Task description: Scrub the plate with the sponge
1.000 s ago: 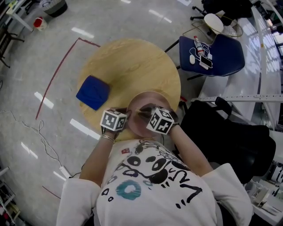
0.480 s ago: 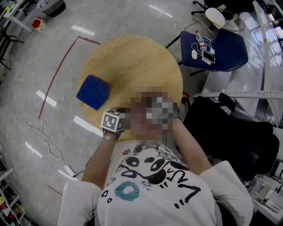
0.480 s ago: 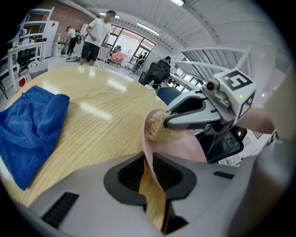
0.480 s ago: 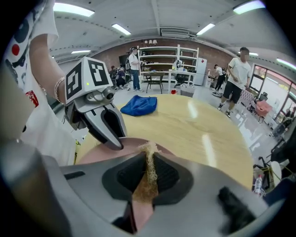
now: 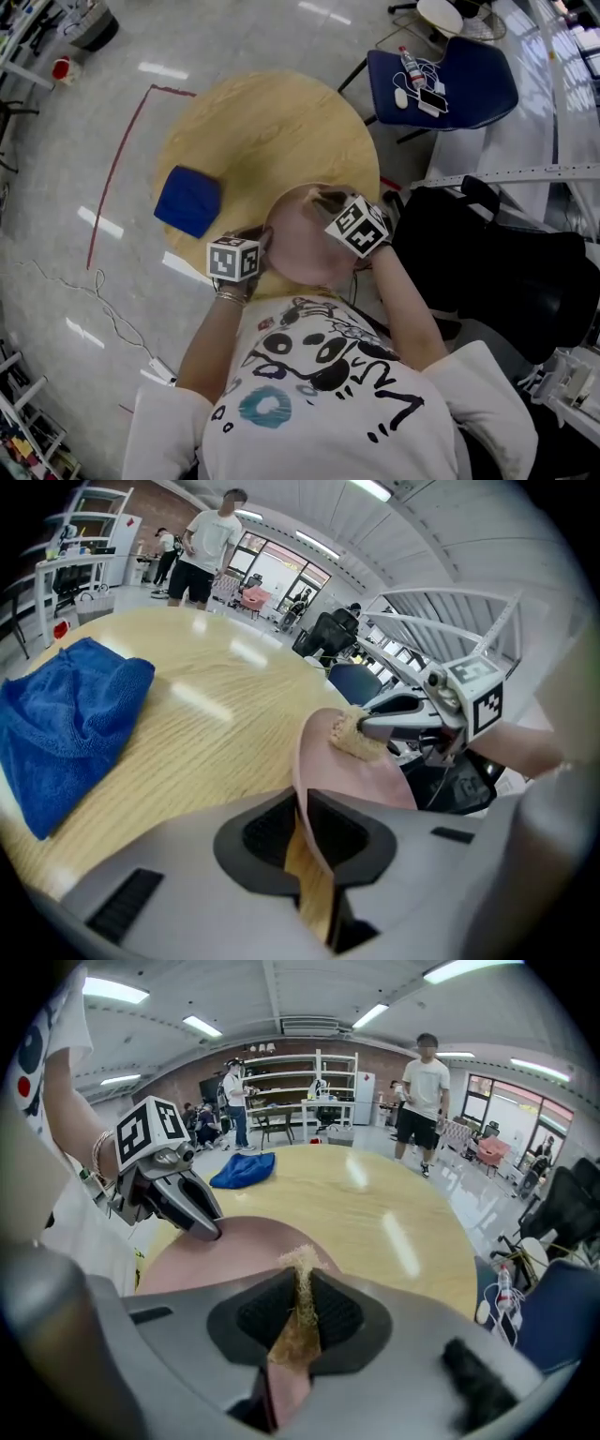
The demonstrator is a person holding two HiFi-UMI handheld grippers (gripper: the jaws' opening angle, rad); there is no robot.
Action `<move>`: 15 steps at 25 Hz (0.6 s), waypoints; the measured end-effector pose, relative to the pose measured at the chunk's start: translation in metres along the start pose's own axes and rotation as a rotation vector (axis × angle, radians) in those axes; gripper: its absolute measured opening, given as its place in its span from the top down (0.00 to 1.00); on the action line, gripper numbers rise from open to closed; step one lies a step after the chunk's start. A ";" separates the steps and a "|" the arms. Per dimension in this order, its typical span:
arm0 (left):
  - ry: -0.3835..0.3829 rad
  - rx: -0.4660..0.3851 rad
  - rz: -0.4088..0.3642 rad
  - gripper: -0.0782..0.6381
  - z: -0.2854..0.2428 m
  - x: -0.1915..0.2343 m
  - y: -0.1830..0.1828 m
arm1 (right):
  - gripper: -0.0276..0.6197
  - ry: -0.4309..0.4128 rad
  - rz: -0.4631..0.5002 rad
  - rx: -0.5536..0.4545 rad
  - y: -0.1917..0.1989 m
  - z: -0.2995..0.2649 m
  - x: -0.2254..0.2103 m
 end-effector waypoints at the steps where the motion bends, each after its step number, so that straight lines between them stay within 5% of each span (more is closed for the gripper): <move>1: -0.001 -0.004 0.005 0.82 -0.001 0.000 -0.001 | 0.86 0.007 -0.013 0.007 0.005 0.003 -0.003; 15: -0.072 -0.054 0.004 0.85 -0.010 -0.001 -0.005 | 0.86 0.069 -0.061 0.074 0.048 0.035 0.018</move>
Point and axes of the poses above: the fingertips, and each gripper's own axes: z backward along the fingers, x to its left, y out of its underside, the point moved 5 cm from there along z, backward along the fingers, and after that the axes turned 6 degrees about y, right-handed, at the moved point
